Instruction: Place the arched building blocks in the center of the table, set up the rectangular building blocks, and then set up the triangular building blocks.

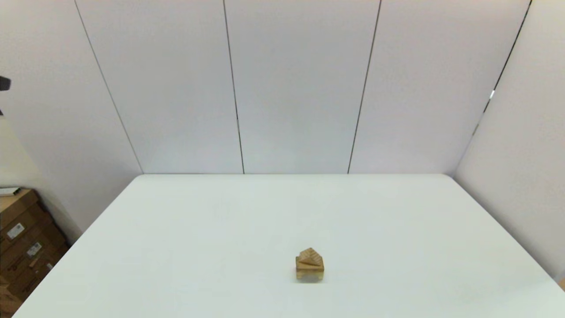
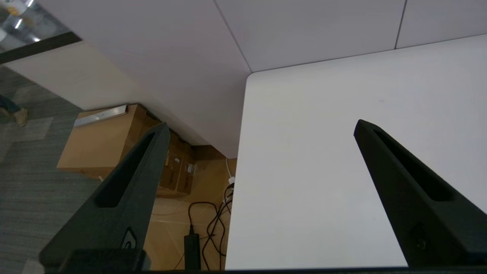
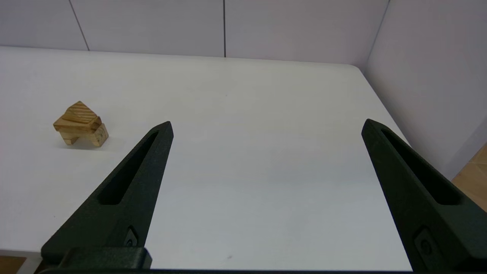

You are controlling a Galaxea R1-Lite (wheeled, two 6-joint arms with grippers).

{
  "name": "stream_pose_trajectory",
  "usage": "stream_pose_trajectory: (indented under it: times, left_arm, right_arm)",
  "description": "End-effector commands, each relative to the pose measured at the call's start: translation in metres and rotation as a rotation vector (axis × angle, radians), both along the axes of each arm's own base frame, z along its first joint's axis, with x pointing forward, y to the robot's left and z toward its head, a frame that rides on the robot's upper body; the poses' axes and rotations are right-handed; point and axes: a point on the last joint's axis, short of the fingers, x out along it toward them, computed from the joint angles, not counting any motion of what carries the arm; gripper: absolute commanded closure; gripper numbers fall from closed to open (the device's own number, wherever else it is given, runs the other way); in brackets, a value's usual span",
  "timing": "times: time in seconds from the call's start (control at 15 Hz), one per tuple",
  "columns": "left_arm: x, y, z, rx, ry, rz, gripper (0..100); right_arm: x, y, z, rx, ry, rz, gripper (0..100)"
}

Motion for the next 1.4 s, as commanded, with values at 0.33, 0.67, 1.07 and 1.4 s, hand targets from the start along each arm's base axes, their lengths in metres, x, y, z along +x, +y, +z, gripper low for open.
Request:
stream_pose_trajectory:
  times: [0.33, 0.67, 1.07, 1.4]
  left_arm:
    - [-0.122, 0.013, -0.045, -0.012, -0.079, 0.053, 0]
    - [-0.161, 0.015, -0.080, -0.017, -0.108, 0.064, 0]
    - [-0.159, 0.014, -0.115, -0.057, -0.252, 0.048, 0]
    - [-0.157, 0.014, -0.140, -0.108, -0.377, 0.036, 0]
  right_arm:
    - [0.000, 0.000, 0.000, -0.001, 0.001, 0.001, 0]
    - [0.000, 0.000, 0.000, -0.001, -0.001, 0.001, 0]
    - [0.000, 0.000, 0.000, 0.001, -0.001, 0.001, 0]
    - [0.000, 0.000, 0.000, 0.001, 0.001, 0.001, 0]
